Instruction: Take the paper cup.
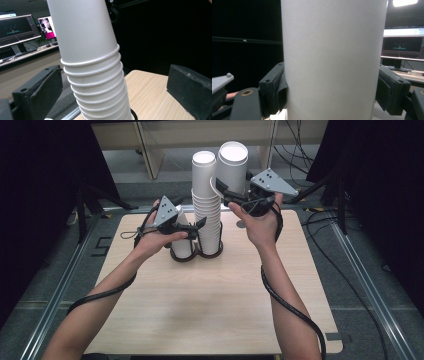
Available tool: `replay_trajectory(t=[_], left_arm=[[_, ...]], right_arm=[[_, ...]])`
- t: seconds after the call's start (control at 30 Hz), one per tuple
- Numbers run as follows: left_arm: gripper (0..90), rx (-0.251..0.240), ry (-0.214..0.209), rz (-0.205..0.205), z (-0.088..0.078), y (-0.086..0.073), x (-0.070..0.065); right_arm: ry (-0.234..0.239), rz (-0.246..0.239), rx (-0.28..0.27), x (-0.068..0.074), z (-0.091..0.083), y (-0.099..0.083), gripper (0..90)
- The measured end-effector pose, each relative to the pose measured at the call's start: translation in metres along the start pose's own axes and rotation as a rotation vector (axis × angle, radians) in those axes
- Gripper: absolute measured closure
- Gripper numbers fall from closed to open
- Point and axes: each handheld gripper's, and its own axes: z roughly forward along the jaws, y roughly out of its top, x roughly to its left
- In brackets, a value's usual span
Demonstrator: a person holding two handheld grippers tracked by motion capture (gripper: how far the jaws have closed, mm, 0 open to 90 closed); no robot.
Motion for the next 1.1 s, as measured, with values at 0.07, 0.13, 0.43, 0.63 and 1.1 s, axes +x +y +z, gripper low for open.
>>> replay_trajectory(t=[0.07, 0.13, 0.43, 0.63, 1.1], left_arm=[[0.1, 0.000, -0.006, -0.001, -0.003, -0.001, -0.002], [0.2, -0.003, -0.008, 0.000, -0.006, -0.002, -0.004], [0.1, -0.003, -0.014, 0.005, -0.019, -0.007, -0.009], [0.1, -0.001, -0.023, -0.003, -0.027, -0.013, -0.013], [0.1, -0.006, -0.046, -0.033, -0.040, -0.026, -0.024]], right_arm=[[0.002, 0.001, 0.006, 0.001, -0.002, -0.003, 22.9], [0.002, 0.005, 0.008, 0.001, -0.003, -0.004, 22.9], [0.011, -0.004, 0.029, 0.006, -0.010, -0.016, 22.9], [0.015, 0.004, 0.043, 0.009, -0.016, -0.026, 22.9], [0.027, 0.000, 0.084, 0.018, -0.031, -0.045, 22.9]])
